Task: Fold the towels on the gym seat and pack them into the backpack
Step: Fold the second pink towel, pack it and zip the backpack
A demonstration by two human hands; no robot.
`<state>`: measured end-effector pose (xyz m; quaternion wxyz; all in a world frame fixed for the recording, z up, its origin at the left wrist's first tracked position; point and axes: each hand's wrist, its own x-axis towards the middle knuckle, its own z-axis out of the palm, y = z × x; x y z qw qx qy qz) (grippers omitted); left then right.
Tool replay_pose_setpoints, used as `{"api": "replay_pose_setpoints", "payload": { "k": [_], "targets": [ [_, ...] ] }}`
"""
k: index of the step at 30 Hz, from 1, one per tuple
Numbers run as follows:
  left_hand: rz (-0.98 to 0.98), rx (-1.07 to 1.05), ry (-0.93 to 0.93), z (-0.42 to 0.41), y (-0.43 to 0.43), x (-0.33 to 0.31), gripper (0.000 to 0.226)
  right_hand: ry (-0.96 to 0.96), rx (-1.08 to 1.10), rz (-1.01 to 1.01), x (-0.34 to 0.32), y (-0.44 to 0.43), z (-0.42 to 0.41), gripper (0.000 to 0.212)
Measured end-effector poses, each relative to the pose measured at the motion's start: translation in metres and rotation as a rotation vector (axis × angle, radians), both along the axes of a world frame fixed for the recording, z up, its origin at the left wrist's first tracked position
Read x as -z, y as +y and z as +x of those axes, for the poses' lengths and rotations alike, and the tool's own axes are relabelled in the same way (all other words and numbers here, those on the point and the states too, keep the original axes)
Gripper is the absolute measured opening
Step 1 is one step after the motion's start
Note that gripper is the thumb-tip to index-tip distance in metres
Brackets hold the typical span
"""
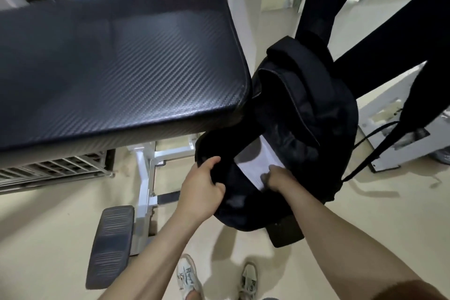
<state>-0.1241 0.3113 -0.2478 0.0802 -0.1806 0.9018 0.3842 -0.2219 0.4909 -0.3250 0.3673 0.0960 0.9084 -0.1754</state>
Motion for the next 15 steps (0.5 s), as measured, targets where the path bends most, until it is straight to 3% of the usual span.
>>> {"api": "replay_pose_setpoints", "payload": {
  "k": [4,8,11,15],
  "targets": [
    [-0.194,0.111,-0.107,0.0,-0.007,-0.006,0.053,0.205,-0.02,-0.244,-0.044,-0.016,0.015,0.047],
    [-0.313,0.292,-0.177,0.01,0.004,-0.031,0.043,0.565,0.06,-0.459,-0.104,-0.021,0.03,0.038],
    [-0.216,0.385,0.119,0.017,0.027,-0.071,0.042,0.744,0.102,-0.601,-0.149,-0.017,0.034,0.035],
    [0.01,0.298,0.525,0.02,0.047,-0.143,0.03,0.954,0.067,-0.688,-0.208,-0.01,0.033,0.031]
  ]
}}
